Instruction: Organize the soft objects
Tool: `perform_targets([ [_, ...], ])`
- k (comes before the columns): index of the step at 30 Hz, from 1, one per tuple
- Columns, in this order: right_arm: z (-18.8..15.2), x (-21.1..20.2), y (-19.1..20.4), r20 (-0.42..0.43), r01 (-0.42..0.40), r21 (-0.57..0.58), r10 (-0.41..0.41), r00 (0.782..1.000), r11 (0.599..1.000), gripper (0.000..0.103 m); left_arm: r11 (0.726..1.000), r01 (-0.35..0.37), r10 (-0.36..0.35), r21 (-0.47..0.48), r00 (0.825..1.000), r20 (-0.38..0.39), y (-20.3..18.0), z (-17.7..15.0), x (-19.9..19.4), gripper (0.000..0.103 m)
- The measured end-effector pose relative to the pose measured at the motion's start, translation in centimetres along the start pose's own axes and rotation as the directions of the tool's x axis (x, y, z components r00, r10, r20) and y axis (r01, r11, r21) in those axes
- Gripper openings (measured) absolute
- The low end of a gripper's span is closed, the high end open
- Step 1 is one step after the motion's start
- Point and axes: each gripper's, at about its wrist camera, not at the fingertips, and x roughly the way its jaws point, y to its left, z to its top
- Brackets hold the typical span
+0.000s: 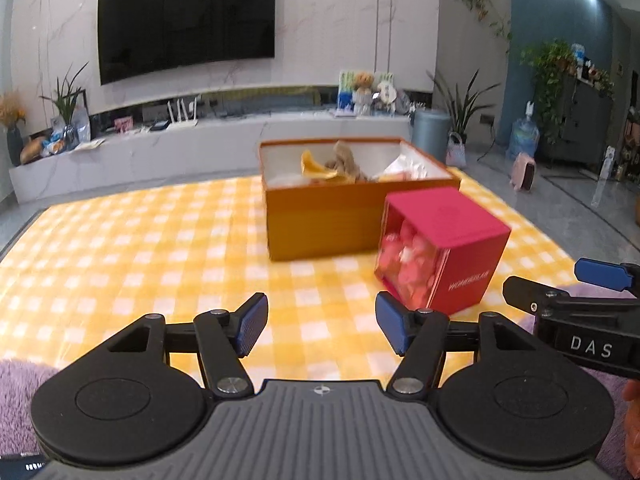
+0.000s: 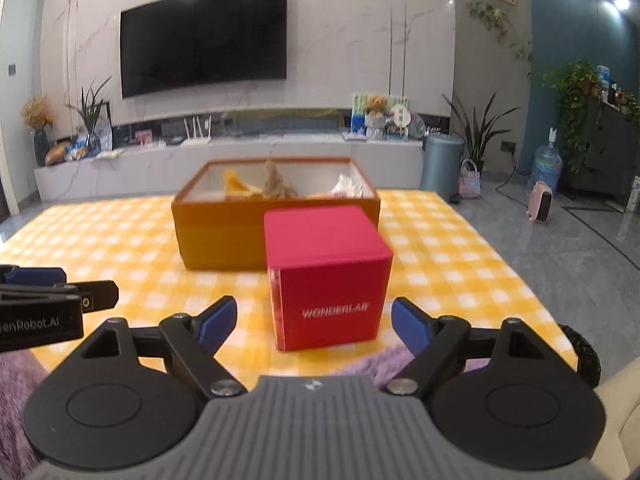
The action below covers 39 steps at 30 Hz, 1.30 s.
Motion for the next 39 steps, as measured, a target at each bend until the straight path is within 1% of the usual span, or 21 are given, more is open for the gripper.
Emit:
perform_targets([
  [3, -0.27, 0.39, 0.16, -0.012, -0.002, -0.010, 0.001, 1.000, 1.000, 0.083, 1.000, -0.008, 0.008, -0.007, 1.000, -0.016, 0.14, -0.43, 0.01, 0.073],
  [7, -0.43, 0.64, 0.16, -0.018, -0.004, -0.017, 0.003, 1.000, 1.000, 0.084, 1.000, 0.001, -0.002, -0.018, 0.999, -0.034, 0.41, -0.51, 0.08, 0.073],
  [15, -0.39, 0.47, 0.33, -0.010, -0.005, -0.024, 0.004, 1.000, 1.000, 0.084, 1.000, 0.014, -0.015, -0.007, 0.998, -0.054, 0.21, -0.52, 0.06, 0.073],
  [27, -0.45, 0.10, 0.89, 0.004, -0.012, -0.050, 0.012, 1.000, 0.999, 0.084, 1.000, -0.002, 0.002, -0.004, 0.999, -0.050, 0.28, -0.54, -0.24, 0.073],
  [39, -0.42, 0.14, 0.67, 0.002, -0.007, -0.041, 0.007, 1.000, 0.999, 0.084, 1.000, -0.003, 0.003, 0.004, 0.999, -0.039, 0.25, -0.50, -0.39, 0.073],
])
